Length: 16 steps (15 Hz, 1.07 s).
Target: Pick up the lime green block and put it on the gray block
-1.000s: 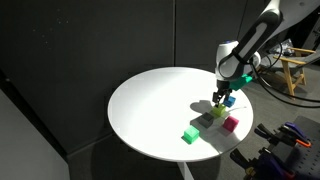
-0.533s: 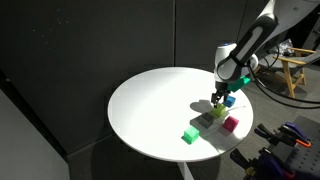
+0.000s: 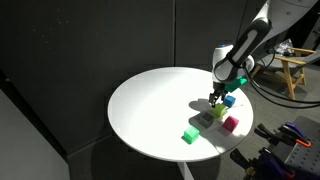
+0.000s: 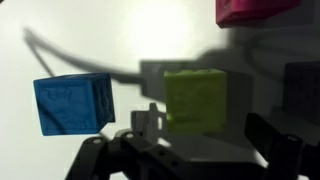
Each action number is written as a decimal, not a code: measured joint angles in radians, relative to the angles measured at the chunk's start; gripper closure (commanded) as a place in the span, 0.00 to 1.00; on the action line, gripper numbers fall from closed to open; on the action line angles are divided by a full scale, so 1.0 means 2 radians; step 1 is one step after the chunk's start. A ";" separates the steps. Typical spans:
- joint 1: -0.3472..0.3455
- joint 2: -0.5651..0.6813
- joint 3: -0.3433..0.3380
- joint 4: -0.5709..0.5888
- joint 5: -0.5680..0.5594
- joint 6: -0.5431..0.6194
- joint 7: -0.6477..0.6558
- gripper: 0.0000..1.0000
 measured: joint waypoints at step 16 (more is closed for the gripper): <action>0.003 0.026 -0.004 0.015 -0.001 -0.007 0.000 0.69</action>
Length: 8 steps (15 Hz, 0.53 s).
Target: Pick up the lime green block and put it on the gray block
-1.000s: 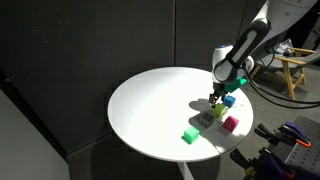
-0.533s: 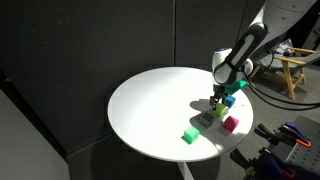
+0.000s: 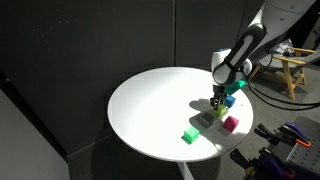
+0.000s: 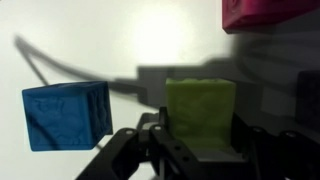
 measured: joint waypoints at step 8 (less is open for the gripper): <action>0.013 -0.014 -0.010 0.001 -0.022 -0.037 0.000 0.69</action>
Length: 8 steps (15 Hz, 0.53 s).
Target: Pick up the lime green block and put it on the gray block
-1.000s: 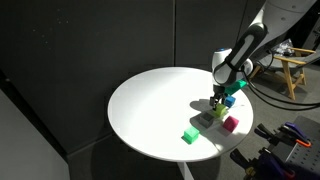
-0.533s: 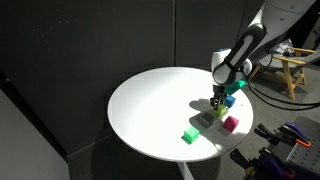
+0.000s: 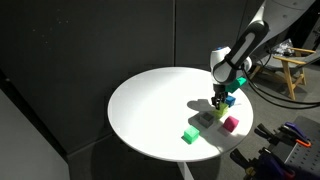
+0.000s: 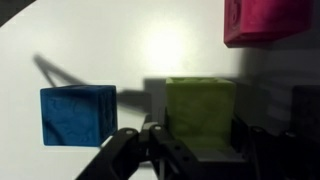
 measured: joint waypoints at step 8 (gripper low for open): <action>0.010 -0.032 -0.003 0.000 -0.015 -0.029 0.000 0.69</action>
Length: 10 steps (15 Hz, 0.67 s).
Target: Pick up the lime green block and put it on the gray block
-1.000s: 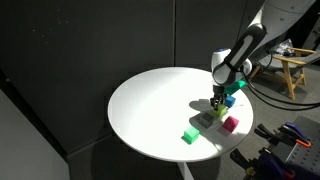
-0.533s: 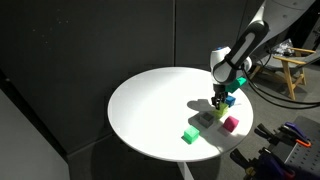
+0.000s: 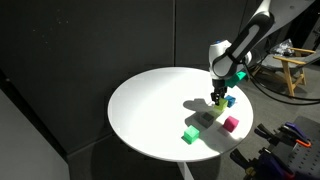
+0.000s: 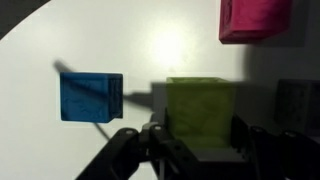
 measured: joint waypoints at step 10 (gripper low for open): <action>0.013 -0.039 0.016 0.000 0.000 -0.031 0.000 0.69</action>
